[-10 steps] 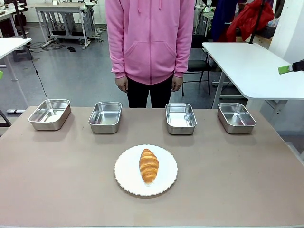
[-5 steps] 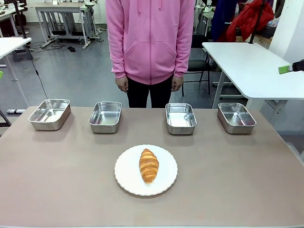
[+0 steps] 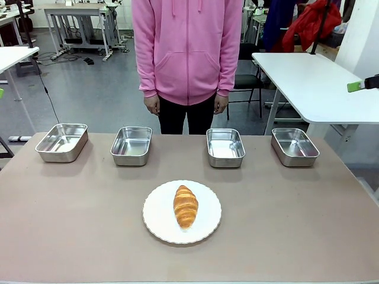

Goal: Place the bread in the container.
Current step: Place the Butter Roll into the Airtight Container indicated by the human.

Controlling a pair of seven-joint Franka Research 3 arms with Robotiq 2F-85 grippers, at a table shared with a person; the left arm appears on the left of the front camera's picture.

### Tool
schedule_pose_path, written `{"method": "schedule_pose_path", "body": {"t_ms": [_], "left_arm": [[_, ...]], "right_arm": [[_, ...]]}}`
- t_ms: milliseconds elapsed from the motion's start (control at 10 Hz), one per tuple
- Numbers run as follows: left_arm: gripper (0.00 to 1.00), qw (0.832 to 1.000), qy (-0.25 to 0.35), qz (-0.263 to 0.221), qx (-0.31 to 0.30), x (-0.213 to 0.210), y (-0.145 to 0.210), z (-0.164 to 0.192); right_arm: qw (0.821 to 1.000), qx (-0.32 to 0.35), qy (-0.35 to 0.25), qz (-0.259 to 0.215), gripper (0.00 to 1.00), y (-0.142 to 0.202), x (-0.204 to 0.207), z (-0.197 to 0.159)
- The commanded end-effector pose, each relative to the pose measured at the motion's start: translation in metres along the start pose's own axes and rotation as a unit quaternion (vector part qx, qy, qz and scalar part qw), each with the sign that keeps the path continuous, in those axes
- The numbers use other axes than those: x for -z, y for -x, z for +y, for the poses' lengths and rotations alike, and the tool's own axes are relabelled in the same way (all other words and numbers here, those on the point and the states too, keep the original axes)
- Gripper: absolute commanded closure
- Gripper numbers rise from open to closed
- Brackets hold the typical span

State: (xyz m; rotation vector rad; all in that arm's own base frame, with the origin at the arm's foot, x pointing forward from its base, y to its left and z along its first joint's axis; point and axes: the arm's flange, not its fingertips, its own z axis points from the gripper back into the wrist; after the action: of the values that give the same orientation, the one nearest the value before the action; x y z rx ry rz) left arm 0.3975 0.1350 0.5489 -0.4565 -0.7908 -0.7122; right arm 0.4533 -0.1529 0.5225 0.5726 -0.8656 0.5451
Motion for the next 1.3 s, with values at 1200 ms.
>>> {"method": "schedule_pose_path", "body": {"t_ms": [1200], "left_arm": [[0.0,1.0,0.0,-0.001,0.002,-0.0003,-0.0001,-0.0003]], "right_arm": [[1.0,-0.001,-0.002,-0.002,0.0,-0.0009,0.001,0.0007]]}}
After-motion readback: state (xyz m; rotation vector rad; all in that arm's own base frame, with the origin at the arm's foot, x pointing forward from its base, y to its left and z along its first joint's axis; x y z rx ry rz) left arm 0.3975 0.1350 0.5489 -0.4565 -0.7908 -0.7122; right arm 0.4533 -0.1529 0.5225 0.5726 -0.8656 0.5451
